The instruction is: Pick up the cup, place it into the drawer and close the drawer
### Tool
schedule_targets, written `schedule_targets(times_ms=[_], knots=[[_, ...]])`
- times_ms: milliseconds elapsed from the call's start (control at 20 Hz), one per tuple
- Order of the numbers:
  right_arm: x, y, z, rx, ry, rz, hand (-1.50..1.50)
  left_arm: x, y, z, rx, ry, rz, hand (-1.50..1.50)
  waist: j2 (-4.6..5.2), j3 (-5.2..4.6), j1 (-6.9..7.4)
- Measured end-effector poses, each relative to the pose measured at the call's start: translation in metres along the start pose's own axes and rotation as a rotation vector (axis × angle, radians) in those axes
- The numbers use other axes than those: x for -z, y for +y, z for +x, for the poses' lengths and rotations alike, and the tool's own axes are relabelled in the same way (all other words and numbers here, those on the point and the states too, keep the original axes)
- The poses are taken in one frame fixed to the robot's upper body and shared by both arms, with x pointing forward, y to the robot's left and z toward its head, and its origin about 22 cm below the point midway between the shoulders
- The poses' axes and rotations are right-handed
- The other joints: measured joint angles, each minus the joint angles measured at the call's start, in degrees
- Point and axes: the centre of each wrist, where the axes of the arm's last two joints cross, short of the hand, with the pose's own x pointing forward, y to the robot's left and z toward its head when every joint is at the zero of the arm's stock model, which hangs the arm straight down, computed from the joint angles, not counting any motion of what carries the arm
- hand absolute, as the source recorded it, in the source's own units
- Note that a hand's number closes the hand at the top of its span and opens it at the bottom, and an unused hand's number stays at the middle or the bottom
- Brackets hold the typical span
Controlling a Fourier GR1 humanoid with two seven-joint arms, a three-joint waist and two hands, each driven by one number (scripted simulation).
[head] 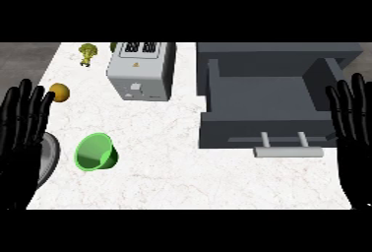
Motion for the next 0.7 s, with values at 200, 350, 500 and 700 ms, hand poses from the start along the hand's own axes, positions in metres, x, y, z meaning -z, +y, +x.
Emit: schedule_targets(times_ms=[200, 350, 500, 700], knots=[[-0.005, -0.005, 0.001, -0.014, 0.013, -0.024, -1.50, -0.005, 0.003, -0.001, -0.111, -0.022, -0.148, -1.50, 0.56, 0.00, 0.29], [-0.004, -0.007, -0.002, -0.033, 0.027, -0.015, -1.50, -0.010, 0.003, -0.002, -0.252, -0.005, -0.321, -1.50, 0.80, -0.04, 0.56], [-0.002, -0.012, -0.002, -0.070, 0.062, 0.032, -1.50, -0.022, 0.013, -0.018, -0.391, 0.076, -0.393, -1.50, 0.98, -0.07, 0.71], [-0.002, -0.012, -0.005, -0.085, 0.079, 0.065, -1.50, -0.027, 0.042, -0.033, -0.486, 0.144, -0.436, -1.50, 1.00, 0.00, 0.67]])
